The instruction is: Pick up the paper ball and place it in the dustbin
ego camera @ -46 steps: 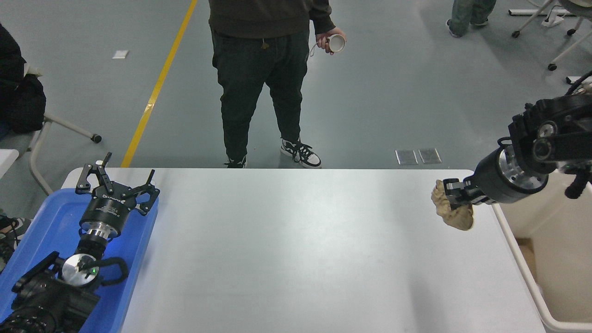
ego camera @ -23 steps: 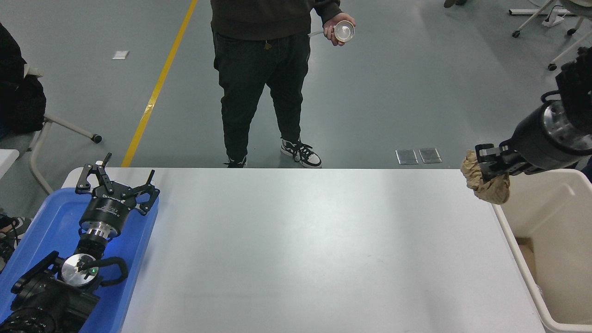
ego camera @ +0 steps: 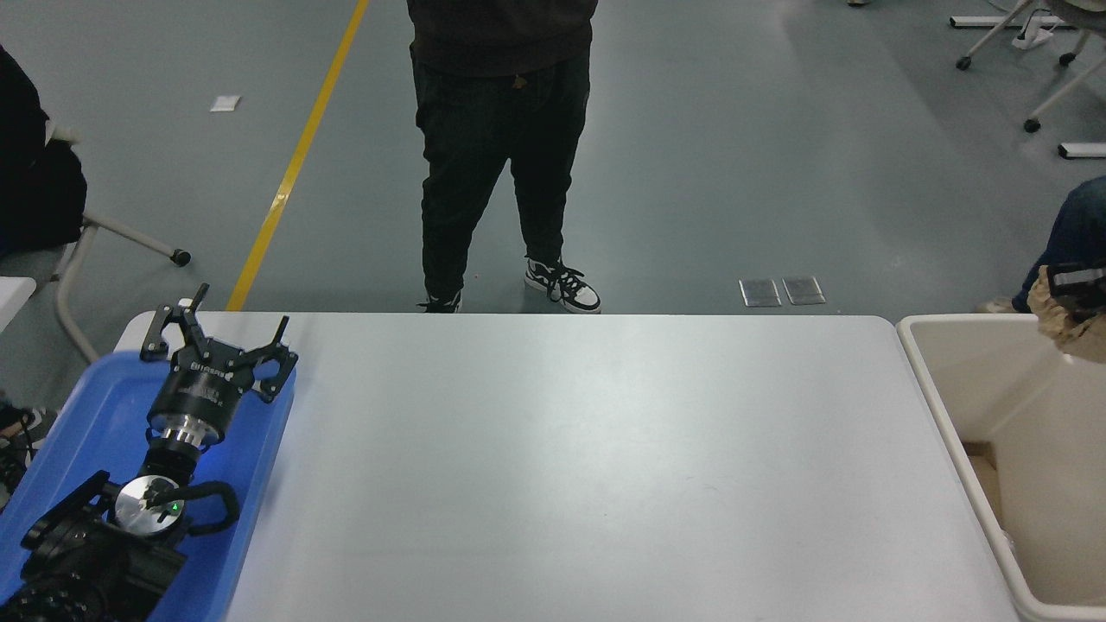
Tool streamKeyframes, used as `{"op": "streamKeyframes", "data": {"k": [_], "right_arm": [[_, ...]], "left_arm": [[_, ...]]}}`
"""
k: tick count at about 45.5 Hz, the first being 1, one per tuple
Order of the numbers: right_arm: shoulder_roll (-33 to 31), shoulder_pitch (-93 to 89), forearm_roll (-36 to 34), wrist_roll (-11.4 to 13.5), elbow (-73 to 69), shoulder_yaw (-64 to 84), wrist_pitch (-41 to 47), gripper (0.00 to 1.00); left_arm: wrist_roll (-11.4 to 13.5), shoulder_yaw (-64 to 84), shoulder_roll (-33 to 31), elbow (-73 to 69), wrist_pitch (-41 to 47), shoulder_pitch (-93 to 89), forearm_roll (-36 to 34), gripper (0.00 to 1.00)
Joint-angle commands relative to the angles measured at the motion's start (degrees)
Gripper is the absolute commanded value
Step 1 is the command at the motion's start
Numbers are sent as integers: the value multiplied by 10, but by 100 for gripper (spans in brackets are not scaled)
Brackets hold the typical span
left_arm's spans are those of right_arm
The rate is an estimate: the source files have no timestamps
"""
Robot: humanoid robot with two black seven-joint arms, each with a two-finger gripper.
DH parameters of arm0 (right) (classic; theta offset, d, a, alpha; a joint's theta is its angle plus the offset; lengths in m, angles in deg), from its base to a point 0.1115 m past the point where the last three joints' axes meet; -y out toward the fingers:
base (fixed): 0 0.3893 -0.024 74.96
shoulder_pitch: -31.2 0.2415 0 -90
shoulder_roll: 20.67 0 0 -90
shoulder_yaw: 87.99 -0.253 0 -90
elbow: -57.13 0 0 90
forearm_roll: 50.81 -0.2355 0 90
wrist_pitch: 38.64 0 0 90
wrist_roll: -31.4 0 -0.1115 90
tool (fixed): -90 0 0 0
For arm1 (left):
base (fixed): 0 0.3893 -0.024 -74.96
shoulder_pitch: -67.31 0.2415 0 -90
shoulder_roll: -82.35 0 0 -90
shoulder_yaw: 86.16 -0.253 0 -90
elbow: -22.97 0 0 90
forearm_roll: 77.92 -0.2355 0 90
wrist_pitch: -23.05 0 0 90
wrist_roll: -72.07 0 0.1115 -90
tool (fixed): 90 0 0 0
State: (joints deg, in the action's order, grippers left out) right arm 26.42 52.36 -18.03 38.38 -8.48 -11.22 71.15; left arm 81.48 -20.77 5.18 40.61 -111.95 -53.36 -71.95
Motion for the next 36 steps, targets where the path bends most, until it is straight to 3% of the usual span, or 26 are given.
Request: {"op": "streamKeyframes", "data": {"k": [1, 9, 23, 36], "right_arm": [[-36, -253, 18, 0, 157, -96, -138, 0], [-15, -434, -32, 1, 253, -209, -208, 0], [149, -670, -185, 0, 489, -335, -251, 0], [182, -705, -194, 1, 497, -401, -258, 0]], "left_arm": [[0, 0, 0, 0, 0, 0, 0, 99], [0, 0, 0, -1, 0, 0, 0, 99], [0, 0, -1, -1, 0, 0, 1, 99], [1, 1, -1, -1, 0, 0, 1, 99]]}}
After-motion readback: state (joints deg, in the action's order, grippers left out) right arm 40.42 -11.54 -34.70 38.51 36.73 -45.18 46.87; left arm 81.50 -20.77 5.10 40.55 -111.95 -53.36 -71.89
